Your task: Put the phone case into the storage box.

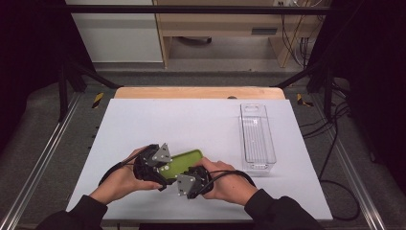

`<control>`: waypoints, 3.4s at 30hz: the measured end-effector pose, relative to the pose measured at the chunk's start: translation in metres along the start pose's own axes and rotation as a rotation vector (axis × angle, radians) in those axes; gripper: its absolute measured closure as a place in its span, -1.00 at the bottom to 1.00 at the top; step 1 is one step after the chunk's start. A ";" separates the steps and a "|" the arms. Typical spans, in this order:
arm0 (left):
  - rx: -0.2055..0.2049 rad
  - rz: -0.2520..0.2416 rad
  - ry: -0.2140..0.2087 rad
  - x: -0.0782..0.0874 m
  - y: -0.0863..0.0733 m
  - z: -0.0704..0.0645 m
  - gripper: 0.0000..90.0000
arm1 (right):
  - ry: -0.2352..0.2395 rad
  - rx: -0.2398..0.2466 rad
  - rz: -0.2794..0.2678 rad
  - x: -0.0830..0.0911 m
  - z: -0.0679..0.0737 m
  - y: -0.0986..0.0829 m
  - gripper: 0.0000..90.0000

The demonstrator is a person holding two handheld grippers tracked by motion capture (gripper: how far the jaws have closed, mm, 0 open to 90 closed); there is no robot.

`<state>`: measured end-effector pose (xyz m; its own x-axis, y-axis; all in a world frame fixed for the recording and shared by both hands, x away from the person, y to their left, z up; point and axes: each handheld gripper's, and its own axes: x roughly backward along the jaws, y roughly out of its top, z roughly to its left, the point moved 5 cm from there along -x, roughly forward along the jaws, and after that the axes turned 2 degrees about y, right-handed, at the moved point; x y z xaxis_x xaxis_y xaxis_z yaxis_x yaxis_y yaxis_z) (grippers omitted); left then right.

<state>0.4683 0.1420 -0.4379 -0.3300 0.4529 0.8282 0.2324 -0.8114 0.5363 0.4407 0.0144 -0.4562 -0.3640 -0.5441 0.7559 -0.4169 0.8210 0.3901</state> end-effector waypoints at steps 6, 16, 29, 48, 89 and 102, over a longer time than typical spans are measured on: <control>-0.001 -0.003 0.000 0.000 0.000 0.000 -0.64 | 0.006 0.000 0.002 -0.001 0.000 0.000 0.85; -0.017 -0.010 -0.008 -0.001 -0.002 -0.001 -0.65 | 0.037 -0.031 -0.009 -0.003 0.003 0.001 0.92; 0.000 -0.096 -0.013 -0.001 -0.004 0.000 -0.71 | 0.085 -0.068 -0.009 -0.005 0.003 -0.002 0.94; 0.294 -0.402 0.192 0.033 -0.031 0.030 -0.88 | -0.001 -0.306 -0.031 -0.012 -0.042 -0.044 0.95; 0.508 -0.566 0.488 0.019 -0.091 0.010 -0.90 | -0.240 -0.764 -0.252 0.011 -0.124 -0.077 0.95; 0.561 -0.592 0.551 0.024 -0.106 0.018 -0.91 | -0.376 -0.888 -0.345 0.044 -0.155 -0.089 0.96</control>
<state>0.4521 0.2460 -0.4716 -0.8806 0.3782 0.2856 0.2456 -0.1512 0.9575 0.5914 -0.0557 -0.3765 -0.6421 -0.6686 0.3751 0.1637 0.3583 0.9191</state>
